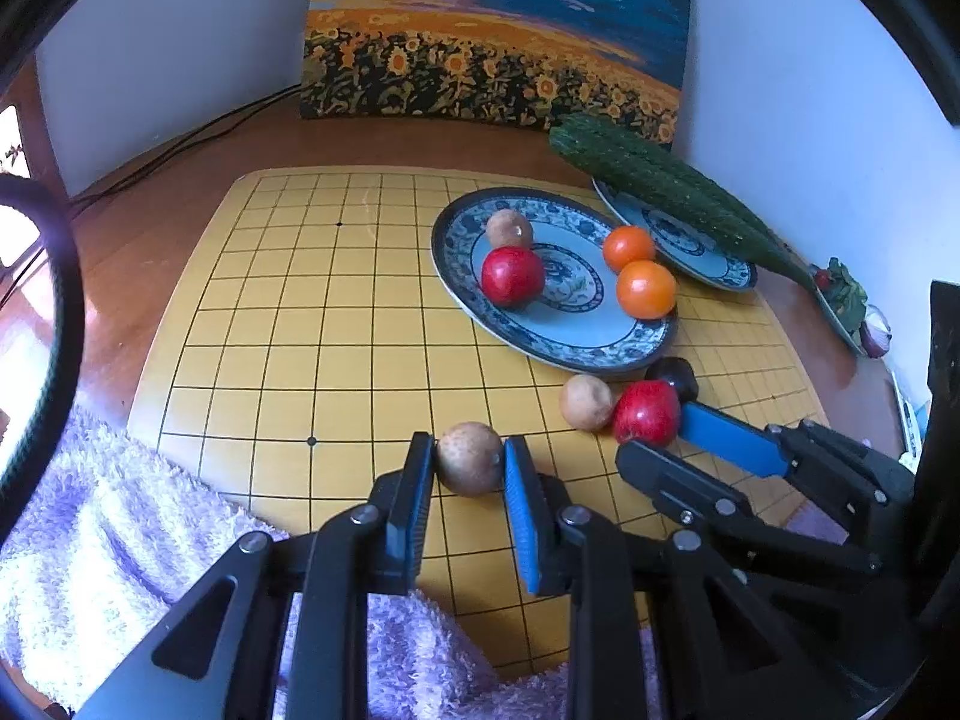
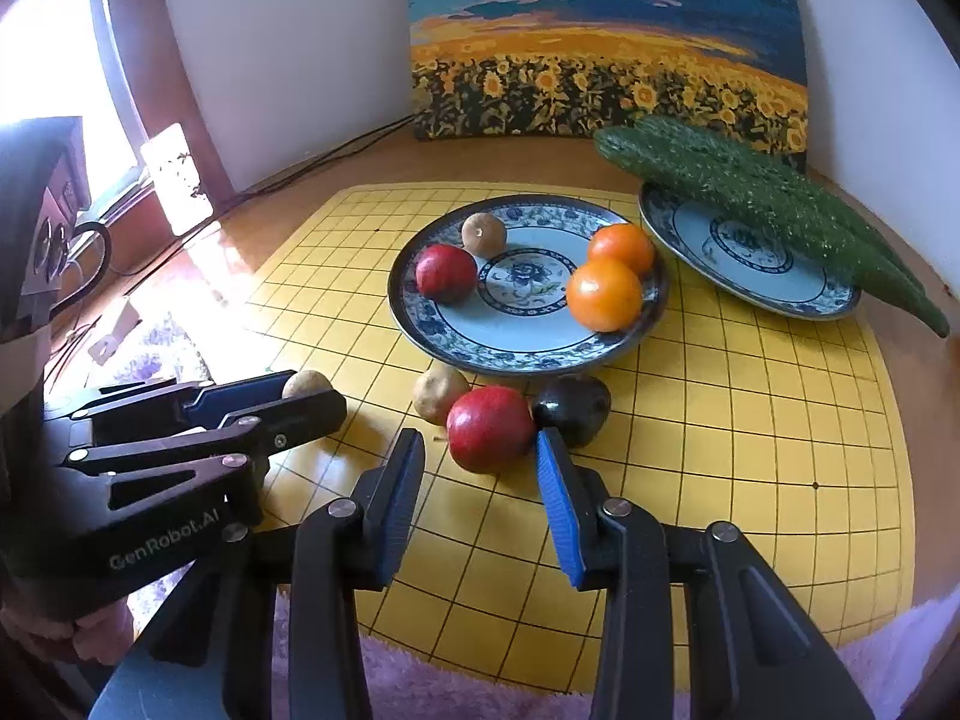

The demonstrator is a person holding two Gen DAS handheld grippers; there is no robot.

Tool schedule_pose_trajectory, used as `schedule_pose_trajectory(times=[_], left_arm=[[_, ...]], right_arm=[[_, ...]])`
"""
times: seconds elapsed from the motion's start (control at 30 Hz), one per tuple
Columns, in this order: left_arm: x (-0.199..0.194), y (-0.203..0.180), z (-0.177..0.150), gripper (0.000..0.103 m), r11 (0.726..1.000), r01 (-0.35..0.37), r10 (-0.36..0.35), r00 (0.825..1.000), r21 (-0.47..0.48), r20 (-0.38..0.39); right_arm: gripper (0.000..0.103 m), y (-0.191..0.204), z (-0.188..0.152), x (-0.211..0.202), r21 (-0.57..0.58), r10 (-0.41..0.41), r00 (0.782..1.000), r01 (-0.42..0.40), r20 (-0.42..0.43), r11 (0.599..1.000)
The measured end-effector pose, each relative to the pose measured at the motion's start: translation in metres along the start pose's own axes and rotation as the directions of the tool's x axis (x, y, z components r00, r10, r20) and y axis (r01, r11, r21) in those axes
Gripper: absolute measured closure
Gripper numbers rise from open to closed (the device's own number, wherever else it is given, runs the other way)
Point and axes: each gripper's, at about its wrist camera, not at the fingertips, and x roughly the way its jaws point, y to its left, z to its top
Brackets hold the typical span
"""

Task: Organize fruits
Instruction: 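Close the left tool around a brown potato while the right tool approaches a red apple, then carry the potato with the left tool while the right tool grasps the red apple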

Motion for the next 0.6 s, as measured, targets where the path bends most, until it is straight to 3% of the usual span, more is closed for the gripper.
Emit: schedule_pose_trajectory(times=[0.17,0.6], left_arm=[[0.001,0.0,-0.001,0.078,1.0,0.0,0.0,1.0,-0.001,-0.003],[-0.008,-0.002,0.0,0.078,1.0,-0.008,0.008,1.0,0.004,0.016]], right_arm=[[0.069,0.003,0.001,0.002,-0.017,-0.028,1.0,0.028,0.004,0.999],[0.07,-0.006,0.0,-0.011,0.015,0.011,0.999,-0.012,0.037,1.0]])
